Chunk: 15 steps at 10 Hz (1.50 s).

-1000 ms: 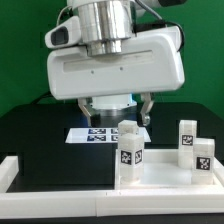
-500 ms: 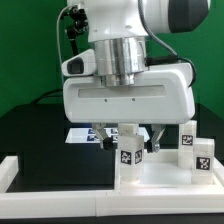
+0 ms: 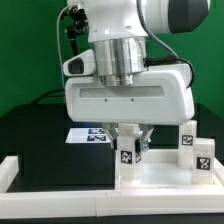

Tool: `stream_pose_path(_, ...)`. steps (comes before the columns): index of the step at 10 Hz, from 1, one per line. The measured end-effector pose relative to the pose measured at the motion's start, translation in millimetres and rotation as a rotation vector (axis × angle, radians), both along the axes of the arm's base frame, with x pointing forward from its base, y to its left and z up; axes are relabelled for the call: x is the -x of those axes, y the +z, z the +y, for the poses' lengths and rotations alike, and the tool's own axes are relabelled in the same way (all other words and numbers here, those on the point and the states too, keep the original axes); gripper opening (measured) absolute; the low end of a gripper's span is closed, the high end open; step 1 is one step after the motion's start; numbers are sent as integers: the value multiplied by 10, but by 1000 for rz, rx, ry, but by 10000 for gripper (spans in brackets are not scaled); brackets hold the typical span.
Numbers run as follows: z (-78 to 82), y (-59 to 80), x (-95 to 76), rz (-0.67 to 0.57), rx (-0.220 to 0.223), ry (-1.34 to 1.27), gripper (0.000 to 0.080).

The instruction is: Assemble square table

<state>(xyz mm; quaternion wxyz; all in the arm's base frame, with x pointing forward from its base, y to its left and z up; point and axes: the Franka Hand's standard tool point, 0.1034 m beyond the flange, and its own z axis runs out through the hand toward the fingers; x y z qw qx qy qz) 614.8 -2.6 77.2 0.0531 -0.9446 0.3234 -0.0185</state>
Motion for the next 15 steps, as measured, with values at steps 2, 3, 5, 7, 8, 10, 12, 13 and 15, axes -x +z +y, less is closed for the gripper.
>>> stream_pose_path(2, 0, -1, -2, 12, -10, -142, 288)
stream_pose_path(3, 1, -5, -3, 18, -15, -228, 288)
stream_pose_path(5, 65, -14, -34, 5, -59, -631, 288)
stream_pose_path(7, 103, -19, -43, -22, -118, -946, 291)
stream_pose_path(8, 103, -18, -42, -19, -119, -954, 291)
stream_pose_path(10, 121, -28, -37, -28, -97, -854, 368)
stream_pose_path(12, 242, -12, -68, -39, -3, -491, 622)
stream_pose_path(13, 250, -4, -79, -50, 18, -360, 641)
stream_pose_path(15, 237, -10, -74, -57, 32, -236, 648)
